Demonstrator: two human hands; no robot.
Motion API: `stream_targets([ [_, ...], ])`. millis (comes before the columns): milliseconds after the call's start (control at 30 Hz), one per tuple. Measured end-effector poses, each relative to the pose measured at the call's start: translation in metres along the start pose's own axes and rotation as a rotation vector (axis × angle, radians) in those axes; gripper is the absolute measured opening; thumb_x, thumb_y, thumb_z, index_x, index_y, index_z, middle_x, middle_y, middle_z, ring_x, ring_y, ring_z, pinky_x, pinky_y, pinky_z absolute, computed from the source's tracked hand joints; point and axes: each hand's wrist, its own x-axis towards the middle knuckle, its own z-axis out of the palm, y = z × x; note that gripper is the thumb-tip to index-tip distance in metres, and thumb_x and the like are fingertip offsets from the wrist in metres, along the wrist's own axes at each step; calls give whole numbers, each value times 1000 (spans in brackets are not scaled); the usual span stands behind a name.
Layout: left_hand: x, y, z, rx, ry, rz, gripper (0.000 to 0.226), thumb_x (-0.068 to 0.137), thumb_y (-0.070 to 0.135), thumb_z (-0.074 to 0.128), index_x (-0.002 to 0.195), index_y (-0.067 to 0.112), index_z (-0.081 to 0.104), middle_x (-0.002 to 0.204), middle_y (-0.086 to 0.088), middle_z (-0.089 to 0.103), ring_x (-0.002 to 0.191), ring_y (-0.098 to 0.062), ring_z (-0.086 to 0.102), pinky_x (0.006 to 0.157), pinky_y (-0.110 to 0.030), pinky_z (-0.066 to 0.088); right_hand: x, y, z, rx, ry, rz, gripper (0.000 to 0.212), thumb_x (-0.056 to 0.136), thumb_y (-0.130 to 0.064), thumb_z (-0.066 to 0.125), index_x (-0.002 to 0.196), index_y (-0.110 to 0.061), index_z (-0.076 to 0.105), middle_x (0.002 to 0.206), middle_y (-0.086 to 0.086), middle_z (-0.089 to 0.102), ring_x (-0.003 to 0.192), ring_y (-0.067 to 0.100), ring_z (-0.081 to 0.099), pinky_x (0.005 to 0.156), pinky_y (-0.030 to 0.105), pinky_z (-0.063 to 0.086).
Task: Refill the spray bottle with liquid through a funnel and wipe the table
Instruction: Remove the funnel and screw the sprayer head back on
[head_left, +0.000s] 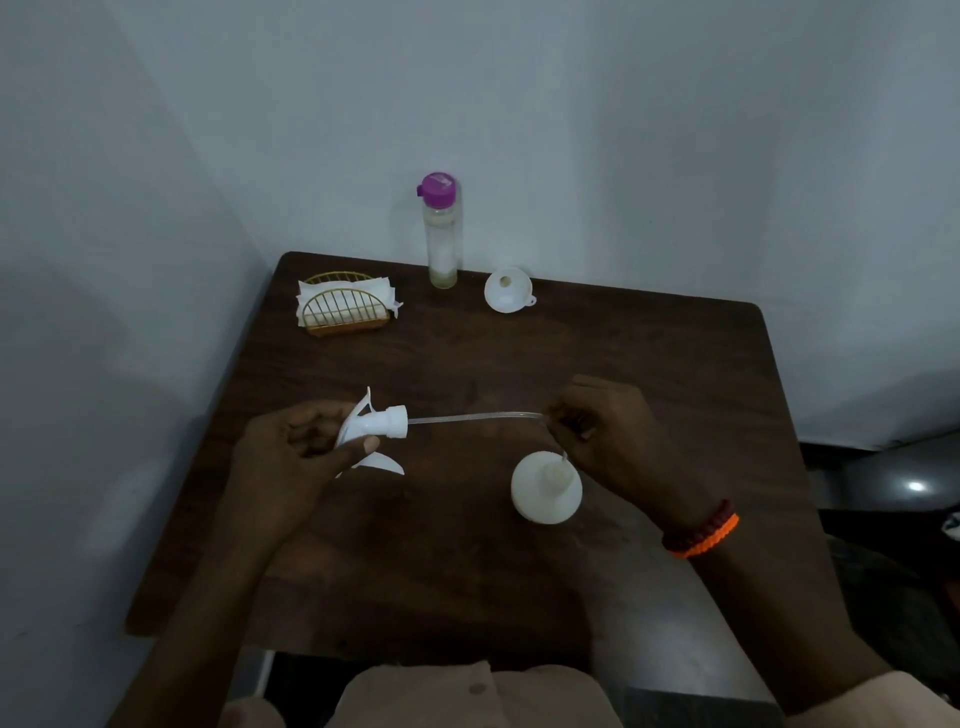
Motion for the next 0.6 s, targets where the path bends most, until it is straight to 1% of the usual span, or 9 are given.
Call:
stream_targets([
  [133, -5, 22, -5, 39, -4, 61, 41, 67, 27, 88, 107, 21, 78, 95, 5, 80, 87, -12, 77, 81, -38, 63, -14, 2, 3, 56, 116, 48, 8, 76, -4, 80, 81, -6, 74, 77, 4, 70, 65, 13, 65, 59, 27, 57],
  [167, -6, 31, -6, 50, -11, 89, 39, 67, 29, 87, 105, 21, 78, 93, 6, 80, 86, -11, 77, 80, -34, 63, -17, 4, 3, 71, 133, 71, 9, 76, -5, 81, 81, -8, 74, 78, 2, 70, 65, 11, 66, 59, 28, 58],
  [267, -11, 59, -5, 46, -23, 167, 33, 64, 34, 82, 96, 30, 74, 82, 18, 78, 81, 1, 73, 71, -7, 56, -30, 8, 4, 176, 188, 153, 10, 78, -13, 81, 83, -11, 73, 79, -4, 69, 65, 5, 68, 58, 22, 58],
  [300, -12, 67, -4, 40, -19, 174, 32, 63, 34, 81, 94, 29, 73, 78, 20, 76, 83, 3, 72, 70, -3, 53, -35, 7, 6, 239, 218, 181, 11, 79, -14, 81, 84, -10, 72, 80, -4, 70, 64, 5, 70, 58, 20, 58],
  [367, -16, 83, 0, 52, -17, 204, 36, 63, 38, 80, 96, 24, 75, 82, 18, 73, 88, 0, 70, 73, -2, 52, -45, 5, 11, 365, 269, 247, 12, 79, -11, 82, 85, -7, 72, 81, -2, 72, 64, 5, 72, 57, 22, 60],
  [400, -18, 90, 2, 57, -24, 233, 36, 63, 41, 79, 97, 27, 75, 82, 20, 73, 87, 0, 70, 74, -3, 52, -50, 5, 15, 411, 278, 287, 12, 79, -8, 82, 86, -6, 72, 82, -1, 73, 65, 6, 74, 57, 26, 61],
  [500, -26, 111, 13, 96, -91, 336, 24, 68, 46, 78, 88, 57, 70, 78, 31, 71, 81, 5, 69, 71, -5, 50, -64, 7, 28, 463, 268, 396, 11, 79, -8, 82, 87, -10, 74, 84, -4, 74, 68, 8, 74, 57, 32, 62],
  [533, -27, 115, 18, 112, -115, 356, 26, 70, 44, 80, 88, 59, 69, 81, 30, 71, 79, 4, 69, 70, -7, 50, -67, 9, 34, 437, 273, 414, 12, 79, -10, 83, 86, -13, 75, 86, -7, 74, 71, 7, 73, 58, 32, 61],
  [600, -30, 117, 33, 171, -169, 356, 30, 73, 36, 85, 98, 49, 73, 81, 21, 70, 77, 0, 68, 69, -9, 49, -75, 13, 45, 389, 270, 433, 14, 77, -16, 84, 88, -15, 75, 92, -11, 73, 78, 4, 70, 61, 31, 59],
])
